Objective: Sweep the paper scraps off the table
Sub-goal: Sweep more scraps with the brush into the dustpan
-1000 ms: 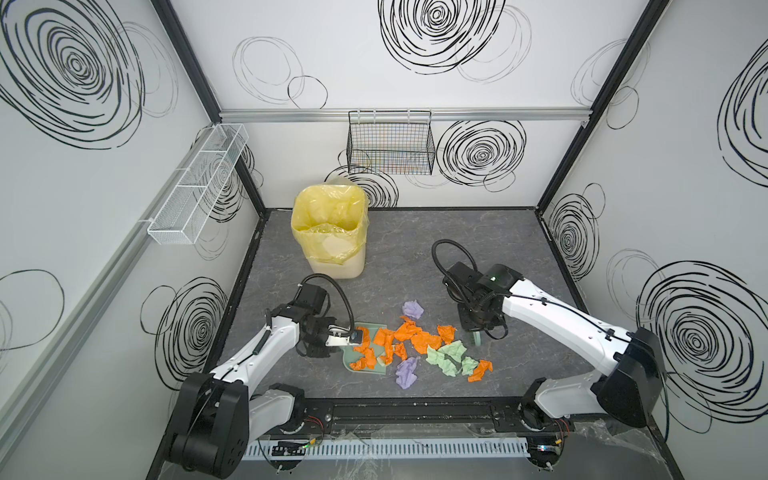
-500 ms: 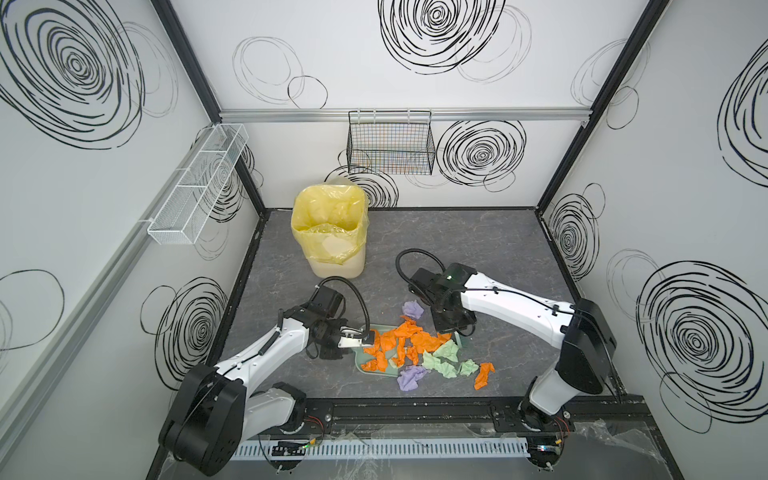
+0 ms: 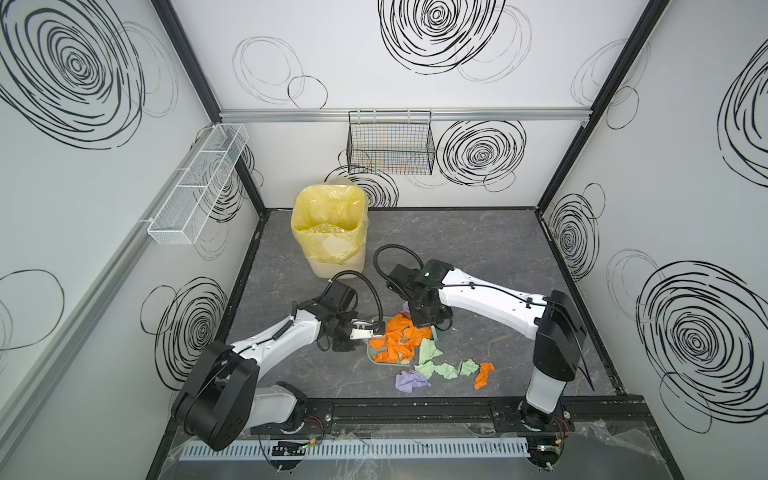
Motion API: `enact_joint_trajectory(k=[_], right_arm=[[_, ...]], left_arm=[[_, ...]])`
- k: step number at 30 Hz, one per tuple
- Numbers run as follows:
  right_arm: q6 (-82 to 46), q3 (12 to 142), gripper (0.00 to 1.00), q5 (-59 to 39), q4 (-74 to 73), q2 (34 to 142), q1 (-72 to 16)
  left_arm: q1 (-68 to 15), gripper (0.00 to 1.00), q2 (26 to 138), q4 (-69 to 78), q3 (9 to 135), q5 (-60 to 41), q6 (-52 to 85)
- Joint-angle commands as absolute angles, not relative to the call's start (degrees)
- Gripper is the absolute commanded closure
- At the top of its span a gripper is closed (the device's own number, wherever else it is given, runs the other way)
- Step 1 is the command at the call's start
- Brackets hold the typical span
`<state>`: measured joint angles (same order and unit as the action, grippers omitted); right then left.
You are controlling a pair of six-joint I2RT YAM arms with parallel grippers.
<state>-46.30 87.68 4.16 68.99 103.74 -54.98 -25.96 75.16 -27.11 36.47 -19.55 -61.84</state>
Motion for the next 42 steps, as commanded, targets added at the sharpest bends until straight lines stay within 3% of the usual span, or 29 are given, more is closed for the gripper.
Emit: enact_joint_trajectory(k=[1,21,32,42], right_arm=[[-46.4,90.2,1.00,1.7,66.2,105.5,-56.0],[-44.5,98.7,1.00,-0.1,66.0,107.1,-56.6],[-45.2,103.6,1.00,4.7,72.0,103.6,-54.7],[-42.3,94.6,1.00,3.5,72.0,96.4,-54.5]], left_arm=[[-26.8,1.00,76.7,-25.0,38.6,-19.7,-60.0],[-27.9,1.00,83.2,-20.0,43.6,-22.7,-54.6],[-27.5,1.00,84.3,-19.7,43.5,-24.3,-54.3],[-25.3,1.00,85.6,-19.1,44.6,-25.7,-53.9]])
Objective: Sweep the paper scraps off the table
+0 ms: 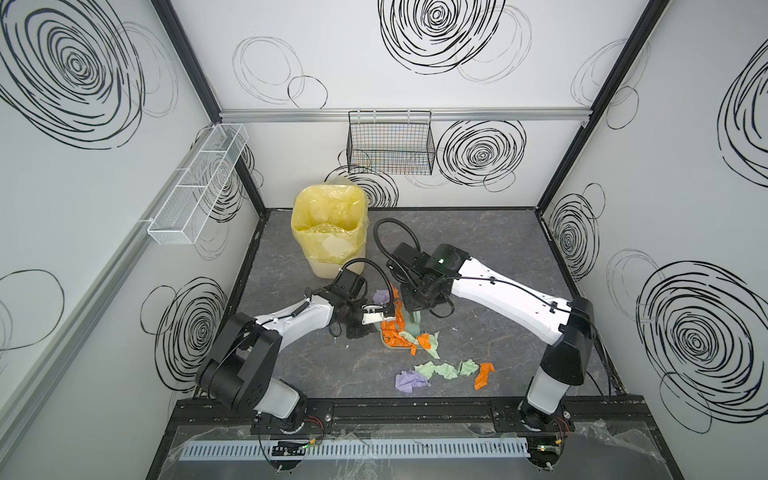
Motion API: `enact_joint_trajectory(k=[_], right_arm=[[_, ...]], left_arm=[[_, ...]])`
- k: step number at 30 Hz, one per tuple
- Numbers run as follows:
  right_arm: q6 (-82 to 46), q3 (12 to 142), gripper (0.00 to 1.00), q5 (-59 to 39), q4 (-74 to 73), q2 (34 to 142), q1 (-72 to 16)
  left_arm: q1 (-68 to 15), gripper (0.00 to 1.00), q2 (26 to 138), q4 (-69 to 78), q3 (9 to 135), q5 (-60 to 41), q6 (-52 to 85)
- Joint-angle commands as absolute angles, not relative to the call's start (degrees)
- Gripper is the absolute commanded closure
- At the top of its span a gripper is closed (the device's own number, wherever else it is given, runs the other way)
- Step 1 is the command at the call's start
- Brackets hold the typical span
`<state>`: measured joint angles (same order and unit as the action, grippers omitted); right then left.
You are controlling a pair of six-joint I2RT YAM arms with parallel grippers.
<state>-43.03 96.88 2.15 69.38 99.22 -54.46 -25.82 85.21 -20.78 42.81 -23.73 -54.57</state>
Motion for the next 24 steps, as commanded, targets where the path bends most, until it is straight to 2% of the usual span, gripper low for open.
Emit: enact_joint_trajectory(k=[1,11,19,24], right_arm=[[-42.3,93.9,1.00,3.6,72.0,95.6,-54.4],[-43.3,86.5,1.00,6.5,72.1,84.3,-49.6],[-45.0,73.5,1.00,5.9,72.2,72.8,-45.3],[-46.7,67.4,1.00,3.9,72.2,70.4,-45.2]], left_arm=[[-25.2,1.00,85.6,-19.1,44.7,-25.6,-54.0],[-24.2,1.00,84.7,-19.3,44.9,-26.9,-54.6],[-23.2,1.00,85.1,-20.0,41.8,-24.2,-59.1],[-22.6,1.00,84.7,-21.4,40.5,-23.1,-62.5]])
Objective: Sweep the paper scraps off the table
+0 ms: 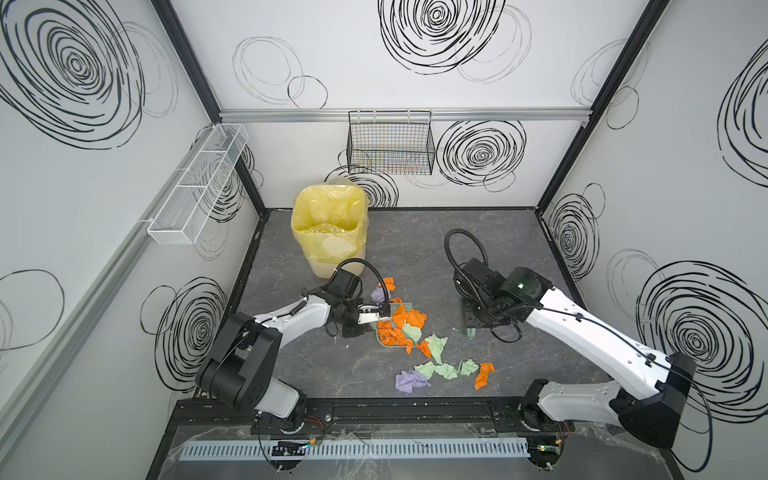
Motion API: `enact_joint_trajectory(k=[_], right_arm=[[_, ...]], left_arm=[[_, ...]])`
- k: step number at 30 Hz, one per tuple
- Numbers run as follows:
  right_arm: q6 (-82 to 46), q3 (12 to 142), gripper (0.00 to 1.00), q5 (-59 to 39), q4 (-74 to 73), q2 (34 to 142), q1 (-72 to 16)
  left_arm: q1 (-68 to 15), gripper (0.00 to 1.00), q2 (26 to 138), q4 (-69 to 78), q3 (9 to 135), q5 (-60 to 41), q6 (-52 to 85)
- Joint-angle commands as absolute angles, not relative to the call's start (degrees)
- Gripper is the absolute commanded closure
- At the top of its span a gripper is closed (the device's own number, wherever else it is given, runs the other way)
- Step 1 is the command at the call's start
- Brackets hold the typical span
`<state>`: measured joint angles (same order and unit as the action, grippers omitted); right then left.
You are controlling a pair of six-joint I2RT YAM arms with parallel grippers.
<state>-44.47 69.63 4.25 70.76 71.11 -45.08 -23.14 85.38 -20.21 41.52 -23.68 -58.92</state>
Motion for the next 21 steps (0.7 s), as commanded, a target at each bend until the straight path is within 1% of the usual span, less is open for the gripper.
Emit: enact_joint_trajectory(k=[1,4,8,12,21], right_arm=[[-47.0,66.9,1.00,3.9,72.2,70.6,-45.4],[-48.6,66.6,1.00,3.7,72.0,72.6,-46.8],[-51.2,67.8,1.00,3.0,71.9,78.1,-49.1],[-52.1,69.7,1.00,2.1,68.8,82.2,-51.6],[-53.1,72.9,1.00,0.0,63.2,86.2,-53.3]], left_arm=[[-22.6,1.00,84.7,-21.7,40.5,-23.2,-62.6],[-22.7,1.00,84.5,-22.1,40.8,-23.6,-62.6],[-23.4,1.00,84.3,-21.8,40.9,-24.1,-61.8],[-23.7,1.00,84.4,-21.6,40.9,-24.3,-61.5],[-23.7,1.00,84.2,-21.5,40.7,-24.9,-61.3]])
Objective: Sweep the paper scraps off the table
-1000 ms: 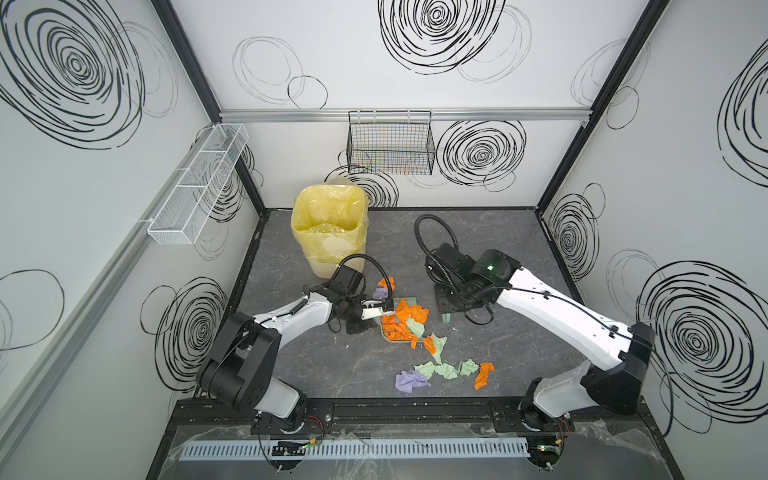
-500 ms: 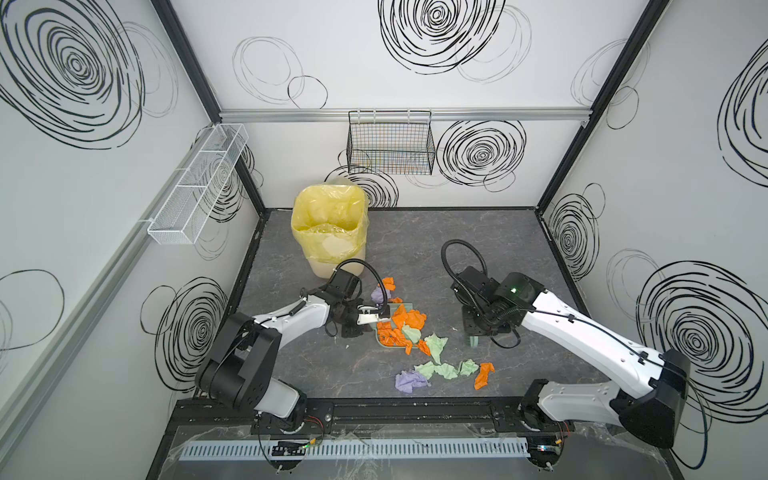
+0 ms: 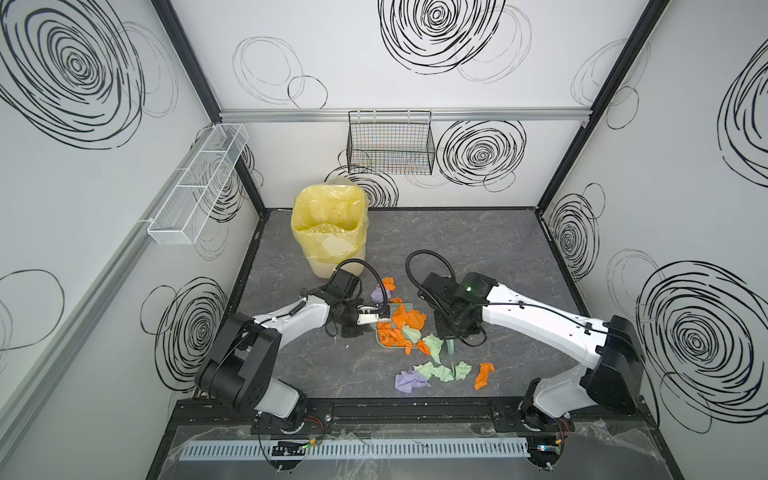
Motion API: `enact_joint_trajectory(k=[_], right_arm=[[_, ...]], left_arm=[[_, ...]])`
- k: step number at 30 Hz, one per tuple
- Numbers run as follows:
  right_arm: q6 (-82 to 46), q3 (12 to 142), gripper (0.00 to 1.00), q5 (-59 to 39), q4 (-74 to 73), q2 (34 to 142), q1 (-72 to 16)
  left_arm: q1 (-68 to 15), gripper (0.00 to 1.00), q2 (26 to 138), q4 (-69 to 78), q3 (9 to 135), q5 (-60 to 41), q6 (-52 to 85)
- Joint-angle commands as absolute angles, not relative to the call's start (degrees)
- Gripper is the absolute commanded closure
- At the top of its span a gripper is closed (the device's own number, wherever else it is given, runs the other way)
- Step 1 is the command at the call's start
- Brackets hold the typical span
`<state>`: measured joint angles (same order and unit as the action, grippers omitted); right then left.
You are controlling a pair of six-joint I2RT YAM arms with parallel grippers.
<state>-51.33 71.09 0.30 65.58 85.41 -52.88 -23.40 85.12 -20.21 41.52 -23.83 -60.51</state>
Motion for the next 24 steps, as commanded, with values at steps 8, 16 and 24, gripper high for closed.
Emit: enact_joint_trajectory(k=[8,16,24], right_arm=[[-54.2,75.6,1.00,-0.2,59.0,87.9,-53.1],[-53.0,80.3,1.00,-0.9,57.0,91.7,-53.2],[-51.8,84.3,1.00,-0.6,59.1,93.4,-53.6]], left_arm=[[-23.9,1.00,84.4,-21.0,40.6,-25.7,-60.6],[-24.0,1.00,84.4,-20.8,40.5,-25.7,-60.5],[-23.7,1.00,85.3,-18.9,41.1,-27.3,-58.5]])
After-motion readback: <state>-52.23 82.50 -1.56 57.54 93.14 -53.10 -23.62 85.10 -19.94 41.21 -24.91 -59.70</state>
